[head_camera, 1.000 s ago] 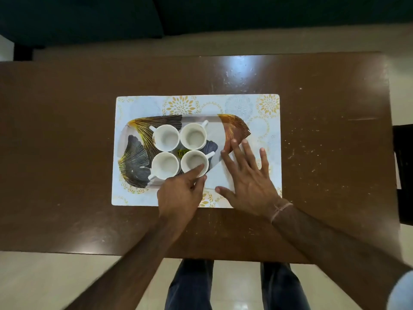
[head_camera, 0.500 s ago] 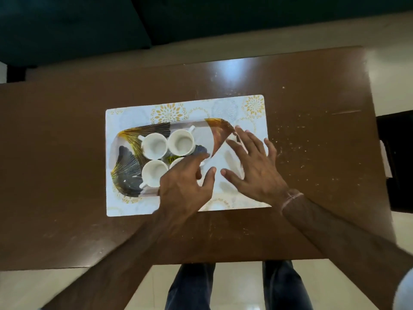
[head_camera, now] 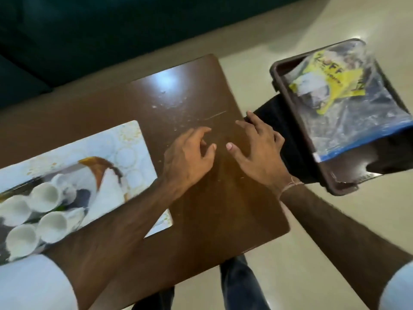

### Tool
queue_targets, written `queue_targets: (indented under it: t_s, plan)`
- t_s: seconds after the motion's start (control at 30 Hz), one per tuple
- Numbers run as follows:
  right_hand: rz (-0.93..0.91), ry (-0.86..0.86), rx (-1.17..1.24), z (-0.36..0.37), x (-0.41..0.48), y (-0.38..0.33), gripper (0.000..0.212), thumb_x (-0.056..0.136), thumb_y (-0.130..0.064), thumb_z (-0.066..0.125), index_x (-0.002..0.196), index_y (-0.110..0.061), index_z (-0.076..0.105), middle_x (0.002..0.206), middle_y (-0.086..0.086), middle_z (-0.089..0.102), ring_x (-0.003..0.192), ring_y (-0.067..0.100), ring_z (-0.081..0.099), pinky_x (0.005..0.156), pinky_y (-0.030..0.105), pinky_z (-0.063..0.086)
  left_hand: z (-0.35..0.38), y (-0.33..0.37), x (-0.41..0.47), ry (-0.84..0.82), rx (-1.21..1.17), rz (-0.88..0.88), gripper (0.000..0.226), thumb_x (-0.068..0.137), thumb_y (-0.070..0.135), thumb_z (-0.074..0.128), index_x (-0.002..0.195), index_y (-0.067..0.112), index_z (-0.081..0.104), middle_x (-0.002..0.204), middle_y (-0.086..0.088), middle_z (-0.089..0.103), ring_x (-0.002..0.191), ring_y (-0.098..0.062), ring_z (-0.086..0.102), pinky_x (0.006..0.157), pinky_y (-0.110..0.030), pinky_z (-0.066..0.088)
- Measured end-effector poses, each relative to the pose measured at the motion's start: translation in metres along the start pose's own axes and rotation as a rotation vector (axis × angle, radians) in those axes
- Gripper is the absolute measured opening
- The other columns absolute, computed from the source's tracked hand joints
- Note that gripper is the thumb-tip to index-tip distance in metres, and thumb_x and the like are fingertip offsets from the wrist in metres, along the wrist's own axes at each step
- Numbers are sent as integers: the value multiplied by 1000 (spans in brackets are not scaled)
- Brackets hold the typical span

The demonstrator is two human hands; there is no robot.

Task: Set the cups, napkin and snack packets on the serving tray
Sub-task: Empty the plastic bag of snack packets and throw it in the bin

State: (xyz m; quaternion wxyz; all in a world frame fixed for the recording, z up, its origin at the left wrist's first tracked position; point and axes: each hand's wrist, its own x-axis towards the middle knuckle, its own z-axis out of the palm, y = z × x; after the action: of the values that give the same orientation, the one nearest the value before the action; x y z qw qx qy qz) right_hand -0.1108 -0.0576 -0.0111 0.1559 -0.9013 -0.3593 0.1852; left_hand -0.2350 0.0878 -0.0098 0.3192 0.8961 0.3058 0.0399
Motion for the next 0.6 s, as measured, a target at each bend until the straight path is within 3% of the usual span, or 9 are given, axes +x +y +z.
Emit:
queue_targets:
  t_s: [0.17,0.3,0.43,0.53,0.6]
  plan:
    - [129,72,61,-47,-5,91,59,93,-55,53,144,-27,45,164,0,25,148,25,27,116,53,19,64,87,41,-98,-42,132,42,89,36,64,128,22,59,98,8,60,83,-7,57,73,-31,57]
    - [287,207,124,-77,-14,161,50,93,-47,59,138,-25,51,156,0,35,142,25,32,114,51,26,122,158,68,-168,-44,229,38,85,42,64,119,25,60,105,4,61,96,-14,58,83,-40,55]
    - [622,439,261,-91,-26,212,48,85,-29,69,129,-21,52,142,6,42,132,29,40,107,51,36,178,217,77,-228,-29,348,42,80,47,66,114,24,60,108,3,59,102,-17,57,88,-41,52]
    - [931,625,743,-96,-25,236,48,81,-6,64,124,-14,46,133,9,48,126,30,52,108,47,44,212,248,77,-245,58,381,61,69,59,67,118,24,51,108,-2,56,104,-25,54,87,-42,47]
    - [1029,697,1206,-99,-19,246,40,84,8,52,115,-15,46,115,8,59,109,30,65,91,39,55,229,261,80,-284,128,340,66,68,56,70,119,24,44,113,-4,54,107,-26,52,89,-44,45]
